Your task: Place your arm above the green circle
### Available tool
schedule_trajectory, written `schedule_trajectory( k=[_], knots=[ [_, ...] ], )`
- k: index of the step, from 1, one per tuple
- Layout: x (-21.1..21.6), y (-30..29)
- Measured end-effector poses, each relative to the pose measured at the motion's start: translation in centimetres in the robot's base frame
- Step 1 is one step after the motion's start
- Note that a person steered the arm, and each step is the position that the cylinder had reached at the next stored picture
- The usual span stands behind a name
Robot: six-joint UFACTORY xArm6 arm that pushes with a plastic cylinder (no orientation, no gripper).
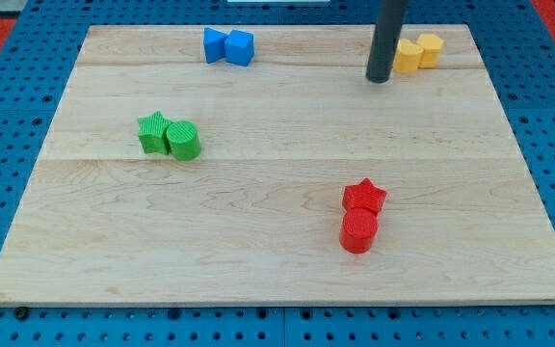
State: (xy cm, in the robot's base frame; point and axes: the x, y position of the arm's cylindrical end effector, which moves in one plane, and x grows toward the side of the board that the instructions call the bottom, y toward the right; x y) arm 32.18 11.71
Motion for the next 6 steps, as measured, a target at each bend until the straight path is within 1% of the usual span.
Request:
schedule_trajectory(
  k=[1,3,4,6],
  knots=[
    [1.0,-5.4],
    [0.2,-20.9],
    [0.7,-23.5],
    [6.7,-24.5]
  ],
)
